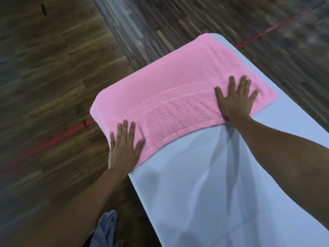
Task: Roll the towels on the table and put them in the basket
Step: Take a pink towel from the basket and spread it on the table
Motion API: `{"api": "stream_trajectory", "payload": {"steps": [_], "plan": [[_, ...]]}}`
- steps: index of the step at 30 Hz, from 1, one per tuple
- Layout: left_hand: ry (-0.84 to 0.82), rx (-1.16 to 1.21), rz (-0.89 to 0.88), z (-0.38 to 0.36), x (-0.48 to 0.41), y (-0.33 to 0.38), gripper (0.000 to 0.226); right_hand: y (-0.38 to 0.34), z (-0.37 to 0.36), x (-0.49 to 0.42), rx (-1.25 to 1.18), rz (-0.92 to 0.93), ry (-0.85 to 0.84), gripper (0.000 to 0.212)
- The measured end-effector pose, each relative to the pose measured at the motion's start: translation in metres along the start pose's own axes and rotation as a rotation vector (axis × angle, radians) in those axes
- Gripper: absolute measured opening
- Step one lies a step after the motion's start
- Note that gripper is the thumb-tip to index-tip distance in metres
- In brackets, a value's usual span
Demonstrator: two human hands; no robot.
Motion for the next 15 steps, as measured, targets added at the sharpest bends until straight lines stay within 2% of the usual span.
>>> {"api": "stream_trajectory", "payload": {"steps": [15], "plan": [[-0.006,-0.027,-0.082,-0.051,0.286,0.162,0.075,0.249,0.063,0.236,0.001,-0.051,-0.003,0.08]]}}
Point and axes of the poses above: each hand's wrist, its own x-axis away from the middle knuckle, its own z-axis out of the back of the hand, y = z × x, the point moved 7 cm from there along -x, towards the middle knuckle, and after that the axes turned 5 degrees about -x, right-handed, at the moved point
